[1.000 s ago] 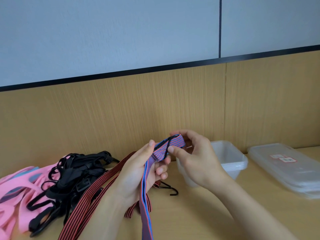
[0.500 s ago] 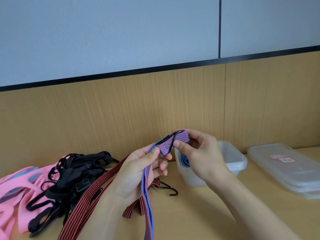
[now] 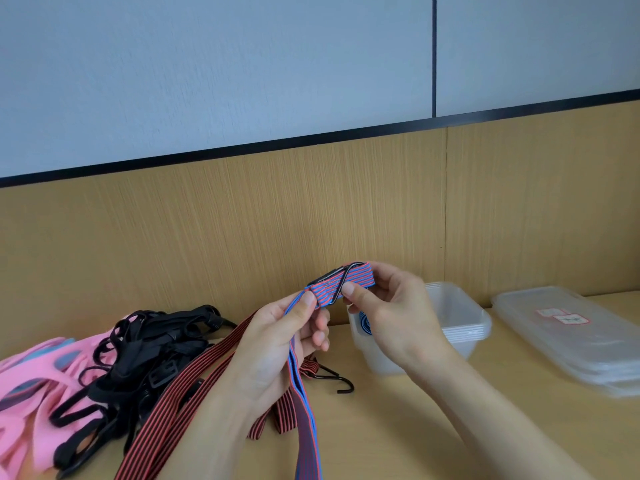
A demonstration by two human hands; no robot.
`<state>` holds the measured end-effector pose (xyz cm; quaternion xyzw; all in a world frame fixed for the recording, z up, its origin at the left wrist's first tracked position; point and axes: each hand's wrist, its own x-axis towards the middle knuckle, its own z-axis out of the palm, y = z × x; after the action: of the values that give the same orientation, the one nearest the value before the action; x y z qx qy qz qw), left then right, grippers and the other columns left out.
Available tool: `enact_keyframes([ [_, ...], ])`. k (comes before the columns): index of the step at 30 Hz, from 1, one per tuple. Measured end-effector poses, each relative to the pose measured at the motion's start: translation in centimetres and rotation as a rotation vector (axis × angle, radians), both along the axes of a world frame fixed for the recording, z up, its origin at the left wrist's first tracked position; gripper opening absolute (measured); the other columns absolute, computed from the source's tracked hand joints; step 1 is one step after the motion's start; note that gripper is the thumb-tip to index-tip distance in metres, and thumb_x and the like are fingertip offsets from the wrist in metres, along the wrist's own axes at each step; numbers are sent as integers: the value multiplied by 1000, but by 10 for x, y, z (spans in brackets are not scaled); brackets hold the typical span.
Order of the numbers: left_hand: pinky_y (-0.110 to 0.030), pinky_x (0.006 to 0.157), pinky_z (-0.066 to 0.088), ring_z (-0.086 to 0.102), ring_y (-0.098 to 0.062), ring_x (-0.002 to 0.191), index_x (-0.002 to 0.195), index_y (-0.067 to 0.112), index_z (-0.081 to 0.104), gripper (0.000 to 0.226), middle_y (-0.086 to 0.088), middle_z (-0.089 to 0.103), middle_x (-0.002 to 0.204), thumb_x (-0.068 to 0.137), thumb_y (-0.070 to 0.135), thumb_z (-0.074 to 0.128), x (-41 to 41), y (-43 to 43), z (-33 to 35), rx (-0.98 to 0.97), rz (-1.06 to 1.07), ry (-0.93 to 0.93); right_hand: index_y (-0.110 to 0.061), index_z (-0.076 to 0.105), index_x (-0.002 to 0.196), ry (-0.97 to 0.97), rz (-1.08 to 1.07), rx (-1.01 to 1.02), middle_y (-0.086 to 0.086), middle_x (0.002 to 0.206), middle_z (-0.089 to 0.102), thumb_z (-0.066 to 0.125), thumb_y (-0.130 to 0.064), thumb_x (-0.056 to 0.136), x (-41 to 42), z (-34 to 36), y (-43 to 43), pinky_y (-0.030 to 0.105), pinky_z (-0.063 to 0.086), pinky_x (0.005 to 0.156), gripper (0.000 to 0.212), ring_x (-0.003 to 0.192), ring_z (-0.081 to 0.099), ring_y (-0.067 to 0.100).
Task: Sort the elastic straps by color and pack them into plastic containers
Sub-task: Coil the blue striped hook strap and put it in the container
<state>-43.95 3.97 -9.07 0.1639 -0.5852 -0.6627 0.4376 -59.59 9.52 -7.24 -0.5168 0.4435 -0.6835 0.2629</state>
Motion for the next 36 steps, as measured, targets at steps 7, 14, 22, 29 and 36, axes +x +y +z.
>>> enact_keyframes([
  [7, -26, 54, 45, 50, -15, 58, 108, 9, 76, 33, -12, 66, 89, 95, 30, 54, -4, 4, 0, -3, 71, -66, -25, 67, 104, 284, -318, -154, -16, 93, 70, 72, -5, 90, 6, -6, 1, 13, 49, 77, 25, 86, 67, 2],
  [14, -28, 55, 47, 53, -17, 56, 104, -8, 66, 48, -17, 70, 87, 96, 35, 49, -3, 6, 3, 25, 115, -93, -14, 69, 112, 498, -437, -327, -11, 96, 66, 69, 2, 88, 3, -9, 0, 9, 44, 82, 29, 91, 61, 1],
  [22, -24, 53, 44, 47, -13, 55, 104, -6, 67, 38, -15, 67, 84, 97, 28, 51, -3, 6, 5, 67, 114, -44, -8, 67, 118, 516, -419, -370, -4, 99, 64, 67, 5, 90, 7, -13, -2, 13, 44, 83, 31, 91, 60, 5],
  [29, -30, 54, 47, 51, -18, 56, 99, -4, 67, 38, -16, 65, 84, 96, 31, 51, -4, 8, 6, 93, 82, -25, -10, 63, 113, 529, -397, -411, -4, 97, 58, 63, 2, 93, 10, -14, -1, 11, 41, 82, 23, 91, 56, 4],
  [36, -33, 54, 51, 51, -20, 55, 92, 0, 62, 39, -10, 56, 73, 97, 34, 45, -4, 10, 6, 112, 17, -43, -14, 59, 112, 568, -411, -436, -5, 100, 55, 63, 0, 93, 10, -15, -1, 13, 44, 81, 23, 92, 56, 0],
])
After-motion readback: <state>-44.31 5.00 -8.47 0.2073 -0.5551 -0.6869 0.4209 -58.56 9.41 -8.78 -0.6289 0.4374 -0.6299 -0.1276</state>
